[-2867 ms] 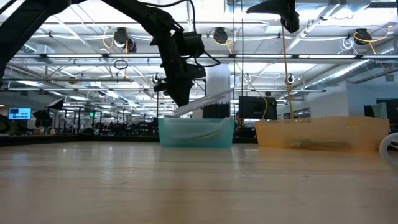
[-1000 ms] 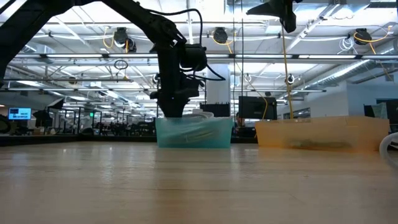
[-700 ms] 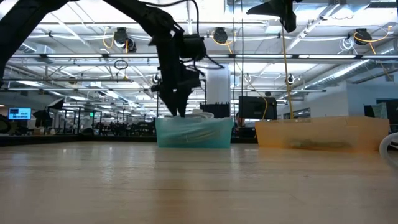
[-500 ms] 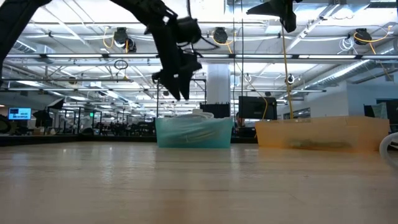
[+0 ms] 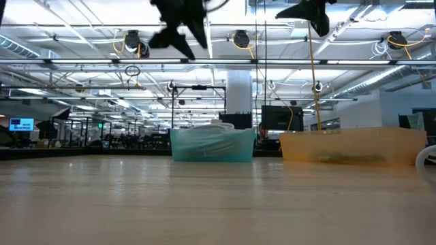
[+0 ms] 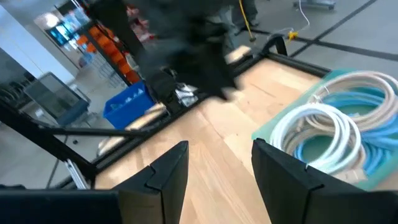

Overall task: Pick & Place USB Port
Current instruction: Put the brown charger cable into the orange bin

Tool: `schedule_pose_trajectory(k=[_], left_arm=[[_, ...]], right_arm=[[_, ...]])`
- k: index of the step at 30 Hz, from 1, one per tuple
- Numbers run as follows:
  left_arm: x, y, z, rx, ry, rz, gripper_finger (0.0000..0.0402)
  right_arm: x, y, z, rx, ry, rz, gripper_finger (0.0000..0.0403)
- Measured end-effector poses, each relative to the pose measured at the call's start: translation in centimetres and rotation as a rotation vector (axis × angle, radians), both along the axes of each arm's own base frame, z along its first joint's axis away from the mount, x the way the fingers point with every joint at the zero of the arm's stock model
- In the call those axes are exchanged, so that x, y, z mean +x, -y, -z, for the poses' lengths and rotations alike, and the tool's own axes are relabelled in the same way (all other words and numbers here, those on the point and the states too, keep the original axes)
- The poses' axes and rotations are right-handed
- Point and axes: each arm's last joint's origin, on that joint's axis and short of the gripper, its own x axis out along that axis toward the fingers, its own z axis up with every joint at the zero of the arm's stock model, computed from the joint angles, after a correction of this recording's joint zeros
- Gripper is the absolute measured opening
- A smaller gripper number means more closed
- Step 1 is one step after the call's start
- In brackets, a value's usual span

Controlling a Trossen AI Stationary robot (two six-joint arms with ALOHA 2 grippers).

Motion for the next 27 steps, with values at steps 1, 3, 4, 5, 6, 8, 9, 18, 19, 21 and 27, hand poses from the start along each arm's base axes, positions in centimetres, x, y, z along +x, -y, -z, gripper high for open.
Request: schedule_pose_trajectory(k=[1, 3, 4, 5, 6, 8, 9, 18, 19, 21, 27], left_arm=[[0.0, 1.5, -0.2, -0.021, -0.004, 0.000, 0.0186], [-0.1, 4.7, -0.2, -0.059, -0.030, -0.001, 0.0186], [-0.1, 6.3, -0.2, -0.073, -0.040, -0.011, 0.0186], [-0.2, 7.8, -0.2, -0.085, -0.042, -0.021, 0.0186], [-0.3, 9.4, -0.2, -0.098, -0.044, -0.027, 0.0186], [-0.7, 12.2, -0.1, -0.120, -0.052, -0.047, 0.0186], [-0.8, 13.5, 0.0, -0.129, -0.050, -0.065, 0.0186], [-3.7, 22.2, 1.9, -0.238, -0.162, -0.259, 0.0186], [-3.8, 23.0, 2.3, -0.255, -0.175, -0.284, 0.0186], [-4.3, 24.9, 3.1, -0.289, -0.210, -0.316, 0.0186], [-4.2, 29.0, 7.4, -0.381, -0.436, -0.426, 0.0186]], right_arm=[[-0.1, 0.0, 0.1, 0.003, -0.011, 0.000, 0.0169], [-0.1, 0.0, 0.1, 0.007, -0.009, 0.001, 0.0169], [-0.1, 0.0, 0.1, 0.009, -0.007, 0.002, 0.0169], [-0.1, 0.0, 0.1, 0.009, -0.009, 0.002, 0.0169], [-0.1, 0.0, 0.1, 0.008, -0.009, 0.001, 0.0169], [-0.1, -0.1, 0.1, 0.011, -0.013, -0.016, 0.0169], [-0.1, -0.1, 0.1, 0.012, -0.015, -0.019, 0.0169], [-0.1, -0.8, 0.2, 0.028, -0.024, -0.070, 0.0169], [-0.1, -0.9, 0.2, 0.029, -0.024, -0.075, 0.0169], [-0.2, -1.1, 0.2, 0.034, -0.024, -0.084, 0.0169], [-0.2, -1.9, 0.3, 0.040, -0.023, -0.122, 0.0169]])
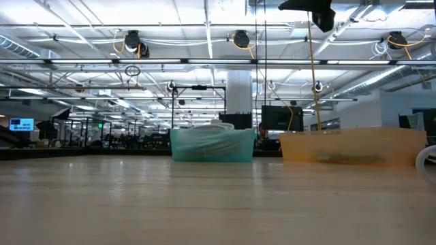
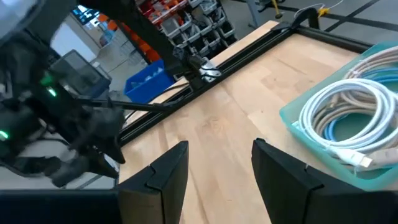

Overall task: Pick & Place USB Port
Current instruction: Put the brown charger cable into the orange bin

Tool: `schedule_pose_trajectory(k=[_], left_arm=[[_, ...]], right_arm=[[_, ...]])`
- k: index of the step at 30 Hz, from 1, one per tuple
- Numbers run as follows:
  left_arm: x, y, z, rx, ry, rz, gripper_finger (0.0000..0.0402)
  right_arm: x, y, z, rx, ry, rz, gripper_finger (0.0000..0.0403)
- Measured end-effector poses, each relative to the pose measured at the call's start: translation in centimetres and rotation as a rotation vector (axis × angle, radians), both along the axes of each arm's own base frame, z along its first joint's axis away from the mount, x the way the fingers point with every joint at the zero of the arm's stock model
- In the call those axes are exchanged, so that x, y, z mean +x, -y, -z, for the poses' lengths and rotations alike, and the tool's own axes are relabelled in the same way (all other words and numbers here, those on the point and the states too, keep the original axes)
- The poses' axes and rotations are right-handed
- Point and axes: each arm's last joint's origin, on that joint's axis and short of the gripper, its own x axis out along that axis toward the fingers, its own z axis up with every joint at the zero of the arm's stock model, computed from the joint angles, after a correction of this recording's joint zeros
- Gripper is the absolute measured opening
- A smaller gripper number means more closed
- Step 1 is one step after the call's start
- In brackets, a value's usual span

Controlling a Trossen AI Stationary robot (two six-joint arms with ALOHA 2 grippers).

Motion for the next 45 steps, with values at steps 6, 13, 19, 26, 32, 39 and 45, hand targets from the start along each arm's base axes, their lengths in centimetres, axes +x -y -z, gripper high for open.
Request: schedule_pose_trajectory(k=[6, 13, 19, 26, 32, 39, 45], left_arm=[[1.3, 2.1, 3.6, -0.082, -0.093, -0.065, 0.0186], [2.3, 3.1, 6.0, -0.087, -0.108, -0.138, 0.0186], [1.4, 3.7, 6.3, -0.064, -0.165, -0.195, 0.0186], [0.7, 4.4, 6.3, -0.052, -0.168, -0.241, 0.0186], [0.6, 4.4, 6.4, -0.027, -0.157, -0.257, 0.0186], [0.4, 4.7, 8.3, -0.050, -0.138, -0.257, 0.0186], [0.0, 4.5, 11.5, -0.109, -0.104, -0.254, 0.0186]], right_arm=[[0.0, -0.3, 0.0, -0.024, -0.002, -0.019, 0.0169], [0.0, -0.5, 0.0, -0.023, -0.005, -0.064, 0.0169], [-0.2, -0.6, 0.3, -0.039, -0.039, -0.078, 0.0169], [-0.4, -1.1, 0.7, -0.030, -0.079, -0.102, 0.0169], [-0.4, -1.5, 0.7, -0.024, -0.079, -0.116, 0.0169], [-0.5, -1.8, 0.7, -0.004, -0.079, -0.119, 0.0169], [-0.6, -2.2, 0.7, 0.002, -0.078, -0.137, 0.0169]])
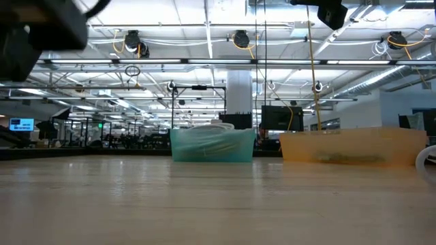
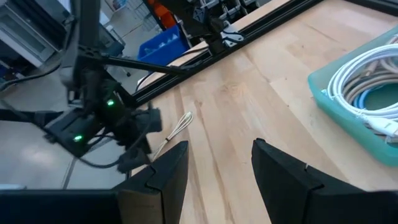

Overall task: Pick & Place USB Port
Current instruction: Put the brown charger cable into the orange bin

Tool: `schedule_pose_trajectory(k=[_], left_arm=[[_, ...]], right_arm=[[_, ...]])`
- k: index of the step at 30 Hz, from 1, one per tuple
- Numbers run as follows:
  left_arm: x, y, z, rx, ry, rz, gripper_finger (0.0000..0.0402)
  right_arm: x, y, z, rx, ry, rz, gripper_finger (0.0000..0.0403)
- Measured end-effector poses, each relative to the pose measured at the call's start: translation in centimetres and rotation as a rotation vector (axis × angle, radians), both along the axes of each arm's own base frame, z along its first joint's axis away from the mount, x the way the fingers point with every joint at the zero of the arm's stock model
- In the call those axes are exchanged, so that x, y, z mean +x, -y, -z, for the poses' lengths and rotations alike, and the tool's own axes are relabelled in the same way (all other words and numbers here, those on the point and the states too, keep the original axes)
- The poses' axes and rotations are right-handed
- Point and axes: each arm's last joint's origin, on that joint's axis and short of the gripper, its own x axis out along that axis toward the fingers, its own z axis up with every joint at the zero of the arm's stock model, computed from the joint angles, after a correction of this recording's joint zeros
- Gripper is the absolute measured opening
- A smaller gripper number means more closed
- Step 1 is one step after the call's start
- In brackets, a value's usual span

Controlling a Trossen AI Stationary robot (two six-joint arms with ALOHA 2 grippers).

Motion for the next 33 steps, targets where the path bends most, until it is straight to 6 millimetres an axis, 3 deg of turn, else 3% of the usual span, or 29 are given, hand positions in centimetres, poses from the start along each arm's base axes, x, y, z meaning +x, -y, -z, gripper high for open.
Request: schedule_pose_trajectory(k=[8, 10, 14, 18, 20, 23, 28, 33], left_arm=[[-0.5, -0.8, 1.8, -0.063, -0.023, 0.015, 0.0177], [-0.5, -0.9, 1.9, -0.055, -0.022, 0.032, 0.0148], [-0.4, -0.9, 1.6, -0.042, 0.011, 0.086, 0.0052], [-0.5, -1.0, 1.0, -0.011, 0.069, 0.132, 0.0054], [-0.4, -1.2, 0.4, 0.095, 0.162, 0.164, 0.0054], [0.2, -2.2, -1.9, 0.264, 0.326, 0.156, 0.0054], [0.8, -3.4, -7.4, 0.523, 0.603, 0.181, 0.0054], [1.4, -5.5, -14.5, 0.781, 0.798, 0.224, 0.0054]], right_arm=[[-0.1, -0.3, 0.0, 0.021, 0.001, -0.004, 0.0169], [0.0, -0.3, 0.0, 0.025, 0.002, -0.003, 0.0169], [0.2, -0.3, 0.0, 0.029, 0.013, -0.003, 0.0169], [0.5, -0.4, 0.1, 0.055, 0.008, 0.007, 0.0169], [0.8, -0.5, 0.2, 0.070, 0.012, 0.007, 0.0169], [1.4, -0.7, 0.4, 0.100, 0.020, 0.009, 0.0169], [2.8, -1.4, 0.7, 0.194, 0.050, -0.032, 0.0169], [4.7, -2.2, 0.8, 0.350, 0.116, -0.107, 0.0169]])
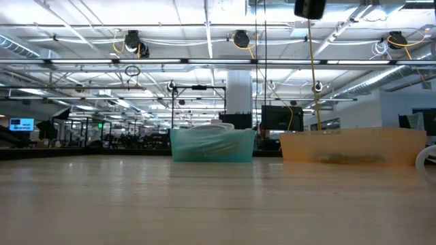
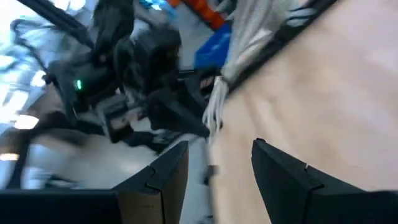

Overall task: Pick & Place USB Port
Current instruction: Put the brown charger cable into the orange bin

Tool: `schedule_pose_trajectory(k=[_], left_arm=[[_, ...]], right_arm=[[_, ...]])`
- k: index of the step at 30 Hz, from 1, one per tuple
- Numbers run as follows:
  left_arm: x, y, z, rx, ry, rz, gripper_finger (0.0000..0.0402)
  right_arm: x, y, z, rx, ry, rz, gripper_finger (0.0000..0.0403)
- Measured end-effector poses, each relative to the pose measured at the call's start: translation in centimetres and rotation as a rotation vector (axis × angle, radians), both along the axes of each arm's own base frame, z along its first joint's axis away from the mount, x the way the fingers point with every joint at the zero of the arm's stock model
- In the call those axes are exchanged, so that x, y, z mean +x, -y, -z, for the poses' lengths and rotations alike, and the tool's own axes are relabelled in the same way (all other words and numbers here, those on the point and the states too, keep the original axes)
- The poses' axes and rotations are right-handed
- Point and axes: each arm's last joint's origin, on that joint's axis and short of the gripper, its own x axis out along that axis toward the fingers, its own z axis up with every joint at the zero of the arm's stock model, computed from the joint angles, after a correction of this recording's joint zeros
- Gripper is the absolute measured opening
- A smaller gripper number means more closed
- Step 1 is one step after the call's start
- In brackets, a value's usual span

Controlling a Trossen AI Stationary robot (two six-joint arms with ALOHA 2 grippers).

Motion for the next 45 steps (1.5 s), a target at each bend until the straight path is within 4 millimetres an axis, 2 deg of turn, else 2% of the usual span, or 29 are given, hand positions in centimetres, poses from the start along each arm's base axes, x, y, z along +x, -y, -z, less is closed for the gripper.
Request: schedule_pose_trajectory(k=[6, 9, 12, 22, 35, 41, 45], left_arm=[[1.9, -2.0, -5.8, 0.162, 0.112, 0.133, 0.0054], [2.7, -2.6, -7.1, 0.172, 0.160, 0.163, 0.0054], [3.1, -2.8, -7.0, 0.173, 0.155, 0.179, 0.0054], [3.1, -2.4, -7.0, 0.135, 0.156, 0.236, 0.0054], [4.8, -1.2, -4.4, 0.110, 0.123, 0.272, 0.0054], [4.8, -1.7, -5.0, 0.151, 0.144, 0.227, 0.0054], [4.9, -2.0, -5.2, 0.113, 0.146, 0.274, 0.0054]], right_arm=[[2.3, -1.0, -0.2, 0.104, 0.171, -0.072, 0.0169], [3.0, -1.4, -0.3, 0.094, 0.263, -0.080, 0.0169], [3.3, -1.7, -0.5, 0.104, 0.317, -0.086, 0.0169], [3.4, -1.6, -0.4, 0.063, 0.324, -0.028, 0.0169], [3.5, -1.4, -0.3, 0.067, 0.317, 0.023, 0.0168], [3.5, -1.4, -0.2, 0.064, 0.300, 0.019, 0.0135], [3.5, -1.4, -0.1, 0.064, 0.299, 0.018, 0.0100]])
